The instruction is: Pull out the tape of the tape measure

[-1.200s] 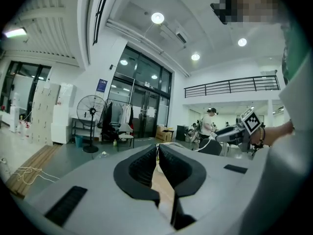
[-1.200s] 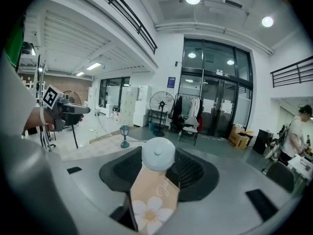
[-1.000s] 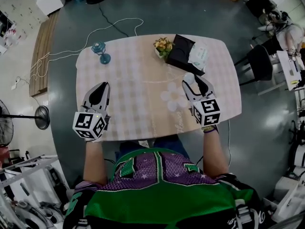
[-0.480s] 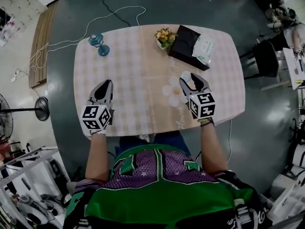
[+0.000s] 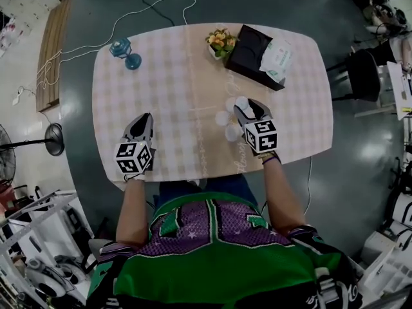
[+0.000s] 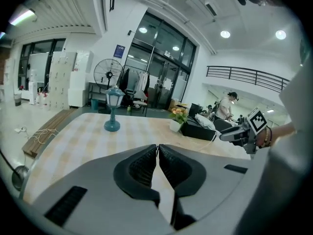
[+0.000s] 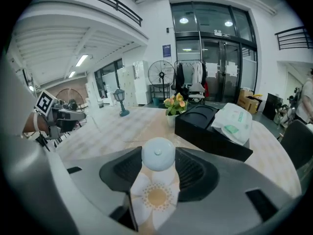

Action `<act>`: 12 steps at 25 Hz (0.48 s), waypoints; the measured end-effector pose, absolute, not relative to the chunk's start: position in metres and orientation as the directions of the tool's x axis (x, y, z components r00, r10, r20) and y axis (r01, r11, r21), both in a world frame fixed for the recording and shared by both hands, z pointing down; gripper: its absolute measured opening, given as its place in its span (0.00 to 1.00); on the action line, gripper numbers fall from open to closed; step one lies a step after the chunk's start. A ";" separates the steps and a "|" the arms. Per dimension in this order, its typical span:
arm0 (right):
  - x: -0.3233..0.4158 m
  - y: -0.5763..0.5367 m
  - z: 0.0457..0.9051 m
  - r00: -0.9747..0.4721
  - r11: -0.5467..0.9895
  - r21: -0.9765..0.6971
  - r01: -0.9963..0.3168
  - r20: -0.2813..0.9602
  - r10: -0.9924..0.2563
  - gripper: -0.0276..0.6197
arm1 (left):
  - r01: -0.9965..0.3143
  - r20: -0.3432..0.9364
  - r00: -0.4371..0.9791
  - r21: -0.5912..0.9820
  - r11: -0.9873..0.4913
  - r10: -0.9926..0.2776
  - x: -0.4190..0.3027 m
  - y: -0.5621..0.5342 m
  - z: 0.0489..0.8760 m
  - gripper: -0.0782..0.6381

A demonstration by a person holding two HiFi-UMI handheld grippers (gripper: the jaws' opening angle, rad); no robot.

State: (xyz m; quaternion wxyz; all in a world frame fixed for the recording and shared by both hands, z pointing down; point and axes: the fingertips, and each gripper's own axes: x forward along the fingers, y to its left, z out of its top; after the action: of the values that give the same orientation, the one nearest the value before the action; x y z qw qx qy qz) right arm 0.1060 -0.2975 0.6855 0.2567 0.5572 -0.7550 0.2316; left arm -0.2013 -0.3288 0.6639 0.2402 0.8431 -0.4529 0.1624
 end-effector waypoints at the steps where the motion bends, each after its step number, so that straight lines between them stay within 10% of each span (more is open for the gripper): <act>1: 0.107 -0.298 0.692 -0.250 0.274 -0.068 -0.959 0.654 -0.714 0.38 | -0.846 0.501 0.531 0.260 -0.466 -0.683 -0.201 -0.328 0.669 0.15; 12: 0.111 -0.302 0.752 -0.265 0.287 -0.100 -0.953 0.734 -0.625 0.38 | -0.877 0.573 0.477 0.259 -0.405 -0.666 -0.200 -0.331 0.717 0.15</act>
State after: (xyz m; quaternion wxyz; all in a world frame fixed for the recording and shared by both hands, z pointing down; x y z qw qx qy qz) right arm 0.1109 -0.3020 0.7520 0.2959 0.5290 -0.7456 0.2770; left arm -0.2005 -0.3314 0.7168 0.2713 0.8156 -0.4730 0.1937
